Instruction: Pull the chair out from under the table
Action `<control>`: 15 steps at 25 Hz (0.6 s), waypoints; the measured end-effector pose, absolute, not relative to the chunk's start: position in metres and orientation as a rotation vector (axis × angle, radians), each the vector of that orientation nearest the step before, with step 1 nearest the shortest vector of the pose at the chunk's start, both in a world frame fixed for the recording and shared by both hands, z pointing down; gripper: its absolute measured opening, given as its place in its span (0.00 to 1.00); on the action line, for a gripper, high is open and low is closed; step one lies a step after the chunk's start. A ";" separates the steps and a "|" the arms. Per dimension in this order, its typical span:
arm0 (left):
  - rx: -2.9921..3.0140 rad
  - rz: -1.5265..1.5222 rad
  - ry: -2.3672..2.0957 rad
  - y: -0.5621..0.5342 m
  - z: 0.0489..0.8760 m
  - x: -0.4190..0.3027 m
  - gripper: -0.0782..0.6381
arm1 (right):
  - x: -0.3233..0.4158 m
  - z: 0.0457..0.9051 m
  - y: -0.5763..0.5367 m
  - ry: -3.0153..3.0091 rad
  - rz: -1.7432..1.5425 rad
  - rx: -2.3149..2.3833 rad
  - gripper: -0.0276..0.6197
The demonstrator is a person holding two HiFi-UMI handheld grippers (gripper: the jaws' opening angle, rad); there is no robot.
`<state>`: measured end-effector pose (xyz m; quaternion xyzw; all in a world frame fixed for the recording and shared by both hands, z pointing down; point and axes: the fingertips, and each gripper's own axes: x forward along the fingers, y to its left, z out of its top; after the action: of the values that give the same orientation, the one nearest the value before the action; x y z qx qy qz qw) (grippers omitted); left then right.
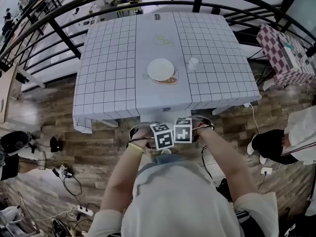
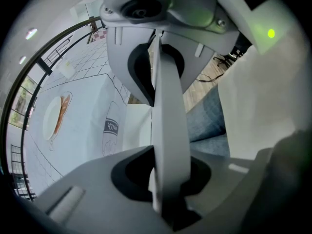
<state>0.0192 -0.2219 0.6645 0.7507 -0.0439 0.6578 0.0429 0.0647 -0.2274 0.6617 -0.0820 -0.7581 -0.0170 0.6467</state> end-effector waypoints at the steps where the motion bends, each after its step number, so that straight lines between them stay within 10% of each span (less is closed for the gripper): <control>1: 2.296 2.012 -0.130 -0.219 0.664 0.019 0.22 | 0.065 0.661 -0.224 -1.724 -0.037 -0.188 0.16; 15: 2.315 2.025 -0.090 -0.181 0.664 0.020 0.22 | 0.068 0.664 -0.184 -1.725 -0.019 -0.164 0.16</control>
<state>0.0204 -0.1809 0.6645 0.7519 -0.0293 0.6578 0.0323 0.0677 -0.1844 0.6640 -0.0721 -0.7585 -0.0083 0.6476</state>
